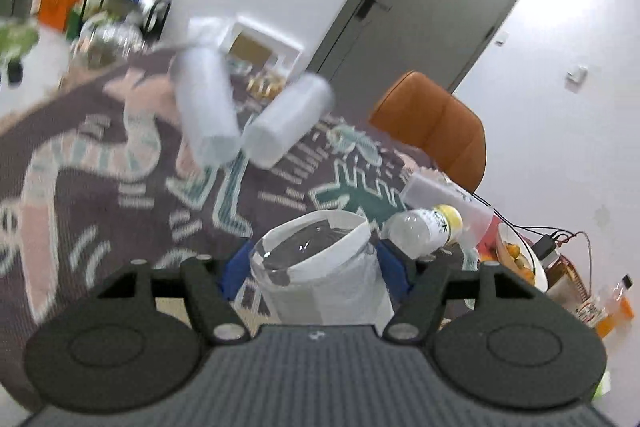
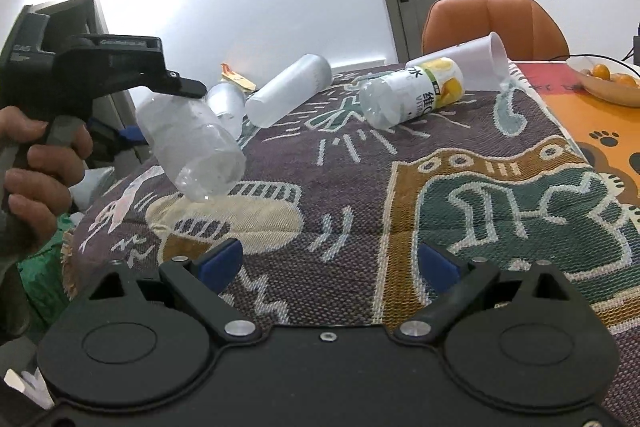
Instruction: Flip cup upright
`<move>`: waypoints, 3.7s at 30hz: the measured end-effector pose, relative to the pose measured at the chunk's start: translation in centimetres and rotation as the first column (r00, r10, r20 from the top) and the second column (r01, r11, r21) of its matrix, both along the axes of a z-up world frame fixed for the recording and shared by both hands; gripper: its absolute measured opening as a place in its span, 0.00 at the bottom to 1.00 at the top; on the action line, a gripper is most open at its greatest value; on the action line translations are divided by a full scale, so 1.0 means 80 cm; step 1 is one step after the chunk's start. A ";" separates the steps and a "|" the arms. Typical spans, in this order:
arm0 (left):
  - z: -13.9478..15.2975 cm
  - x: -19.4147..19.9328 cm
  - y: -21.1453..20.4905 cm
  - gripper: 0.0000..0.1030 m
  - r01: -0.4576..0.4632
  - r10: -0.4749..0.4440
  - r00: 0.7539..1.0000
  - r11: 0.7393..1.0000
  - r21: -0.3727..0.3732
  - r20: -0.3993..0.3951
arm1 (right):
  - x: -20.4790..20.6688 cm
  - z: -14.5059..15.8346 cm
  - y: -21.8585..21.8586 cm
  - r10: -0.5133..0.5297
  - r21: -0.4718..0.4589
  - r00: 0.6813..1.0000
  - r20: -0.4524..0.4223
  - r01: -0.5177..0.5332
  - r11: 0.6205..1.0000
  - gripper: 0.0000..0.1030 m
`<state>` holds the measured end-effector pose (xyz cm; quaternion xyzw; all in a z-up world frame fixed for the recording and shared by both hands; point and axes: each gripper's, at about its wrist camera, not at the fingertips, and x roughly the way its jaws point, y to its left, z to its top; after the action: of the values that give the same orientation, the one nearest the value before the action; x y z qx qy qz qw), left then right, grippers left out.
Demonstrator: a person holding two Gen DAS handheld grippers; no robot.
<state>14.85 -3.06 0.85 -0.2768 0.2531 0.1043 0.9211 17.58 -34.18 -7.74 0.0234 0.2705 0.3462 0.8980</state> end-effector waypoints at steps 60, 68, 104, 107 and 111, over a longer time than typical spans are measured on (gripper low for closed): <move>0.001 -0.073 -0.034 0.99 0.201 -0.286 0.949 0.871 0.448 0.132 | -0.018 0.039 0.017 -0.067 -0.012 0.996 0.065 0.068 0.998 0.95; 0.017 -0.113 -0.020 1.00 0.178 -0.257 0.957 0.888 0.424 0.136 | -0.037 0.057 0.014 -0.095 0.006 0.991 0.094 0.095 0.995 1.00; -0.006 -0.202 0.035 1.00 0.127 -0.166 0.983 0.920 0.370 0.075 | -0.099 0.078 0.038 -0.021 -0.012 0.996 0.091 0.022 1.000 1.00; -0.009 -0.203 0.037 1.00 0.125 -0.159 0.985 0.924 0.362 0.067 | -0.098 0.076 0.040 -0.026 -0.016 0.996 0.085 0.027 0.999 1.00; -0.010 -0.205 0.039 1.00 0.123 -0.157 0.985 0.925 0.360 0.066 | -0.099 0.075 0.043 -0.025 -0.022 0.996 0.088 0.027 0.999 1.00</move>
<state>-1.57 0.04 0.05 -0.0918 0.2058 0.0691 0.9718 9.63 -30.76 -1.75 0.0013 0.2346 0.3320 0.9136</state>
